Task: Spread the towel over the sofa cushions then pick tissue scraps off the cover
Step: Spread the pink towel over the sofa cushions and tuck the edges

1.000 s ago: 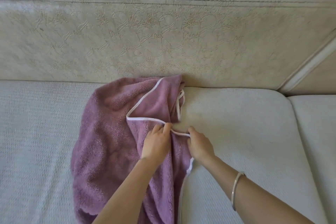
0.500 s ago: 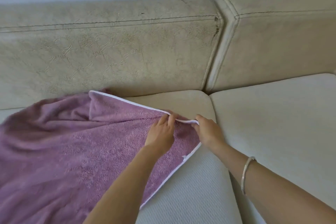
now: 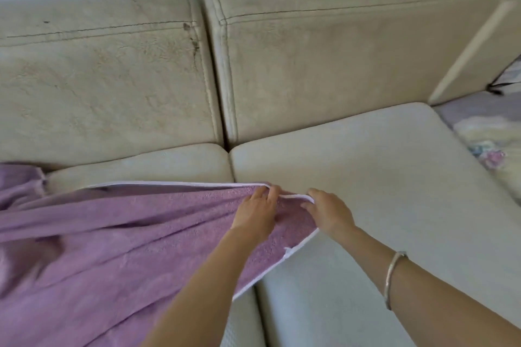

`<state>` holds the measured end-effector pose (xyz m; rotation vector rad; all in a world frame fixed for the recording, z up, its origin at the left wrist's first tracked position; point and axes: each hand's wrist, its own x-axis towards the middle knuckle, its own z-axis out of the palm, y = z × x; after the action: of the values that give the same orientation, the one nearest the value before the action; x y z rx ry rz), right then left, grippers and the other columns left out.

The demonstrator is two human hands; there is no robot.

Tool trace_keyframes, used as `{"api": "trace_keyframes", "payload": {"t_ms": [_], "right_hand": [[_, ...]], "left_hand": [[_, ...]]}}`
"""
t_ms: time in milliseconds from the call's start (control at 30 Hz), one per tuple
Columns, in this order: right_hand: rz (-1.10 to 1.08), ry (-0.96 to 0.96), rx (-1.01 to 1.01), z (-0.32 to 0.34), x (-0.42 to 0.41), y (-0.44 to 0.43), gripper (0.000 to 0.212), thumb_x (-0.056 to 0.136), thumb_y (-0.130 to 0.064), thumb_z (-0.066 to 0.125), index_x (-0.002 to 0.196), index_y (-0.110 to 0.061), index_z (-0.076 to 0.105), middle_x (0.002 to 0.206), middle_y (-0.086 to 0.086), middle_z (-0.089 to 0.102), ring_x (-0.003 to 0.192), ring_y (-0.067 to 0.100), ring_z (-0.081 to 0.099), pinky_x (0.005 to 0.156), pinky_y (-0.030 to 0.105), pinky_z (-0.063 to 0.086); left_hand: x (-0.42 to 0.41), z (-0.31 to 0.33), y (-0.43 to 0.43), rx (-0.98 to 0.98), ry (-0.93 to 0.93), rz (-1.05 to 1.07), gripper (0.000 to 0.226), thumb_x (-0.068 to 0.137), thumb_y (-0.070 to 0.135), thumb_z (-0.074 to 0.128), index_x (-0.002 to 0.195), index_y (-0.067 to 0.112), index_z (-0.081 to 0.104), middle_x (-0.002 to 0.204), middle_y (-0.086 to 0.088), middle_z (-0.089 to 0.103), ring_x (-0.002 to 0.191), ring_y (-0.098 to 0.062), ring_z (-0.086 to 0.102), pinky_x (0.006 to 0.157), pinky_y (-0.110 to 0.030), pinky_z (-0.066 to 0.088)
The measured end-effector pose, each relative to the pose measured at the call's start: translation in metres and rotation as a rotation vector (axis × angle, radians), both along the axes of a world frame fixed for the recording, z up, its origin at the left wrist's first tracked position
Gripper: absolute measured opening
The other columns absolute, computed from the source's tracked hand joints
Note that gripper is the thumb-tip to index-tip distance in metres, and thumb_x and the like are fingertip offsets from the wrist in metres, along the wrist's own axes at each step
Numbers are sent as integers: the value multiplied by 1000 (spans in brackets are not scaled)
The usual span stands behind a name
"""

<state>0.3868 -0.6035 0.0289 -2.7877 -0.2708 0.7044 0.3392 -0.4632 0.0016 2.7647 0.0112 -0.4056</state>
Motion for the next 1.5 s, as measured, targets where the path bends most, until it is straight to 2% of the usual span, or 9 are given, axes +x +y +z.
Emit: {"api": "trace_keyframes", "payload": {"t_ms": [133,367,500,667,800,1000,1200,1300,1500], "right_hand": [[24,54,35,-20,-7,-16,24,96,-26,45,108,-9,55,111,15,66,104,31,60,81,35,47],[36,127,42,-34,-24,-30,24,96,-25,45,105,-6,56,107,16,66,100,30,61,73,33,44],[129,380,-62,-42,-41,-35,16,92,-21,49,87,-11,61,103,17,62,106,28,60,72,28,38],[237,479,-203,-50,-61,-19,7,86,-17,57,79,-14,57,97,15,56,101,25,60,67,25,42],[201,321,-173,-52,-68,16,37,88,-24,55,120,-8,47,125,14,55,118,29,53,96,35,45],[280,177,-101,-57,-76,79,48,90,-22,53,134,-10,37,133,16,47,122,33,48,102,42,43],[560,161,-86,-66,-95,103,31,88,-23,54,118,-17,55,129,7,48,122,26,47,101,36,43],[685,214,-124,-70,-104,101,27,88,-20,54,115,-15,54,126,9,48,118,27,49,95,37,43],[844,172,-157,-76,-115,79,37,86,-37,59,115,-14,52,125,8,46,119,27,45,92,38,43]], "left_hand": [[-2,-12,-22,26,59,35,45,87,4,49,128,15,33,130,-7,50,126,-25,40,96,-38,40],[-19,-18,-35,1,103,41,42,91,16,51,131,15,36,132,-7,50,125,-25,42,96,-39,41],[-40,-25,-34,21,127,65,24,94,12,41,112,16,56,111,-9,65,102,-29,58,82,-38,48],[-74,-35,-25,-50,115,104,29,90,9,40,116,15,50,117,-8,61,107,-29,56,82,-39,45],[-95,-47,11,-39,125,227,41,92,9,39,133,17,37,125,-8,54,113,-29,53,87,-41,45],[-133,-61,51,-68,144,257,38,89,24,53,125,17,43,131,-1,45,121,-23,42,90,-37,44],[-161,-73,55,39,232,49,62,79,41,64,125,9,39,147,-11,22,136,-26,20,109,-41,30],[-174,-79,47,129,203,19,56,85,36,58,130,9,38,153,-14,10,143,-27,4,116,-42,15],[-184,-83,28,64,91,287,24,94,21,41,114,14,54,125,-4,49,119,-22,40,97,-34,34]]}}
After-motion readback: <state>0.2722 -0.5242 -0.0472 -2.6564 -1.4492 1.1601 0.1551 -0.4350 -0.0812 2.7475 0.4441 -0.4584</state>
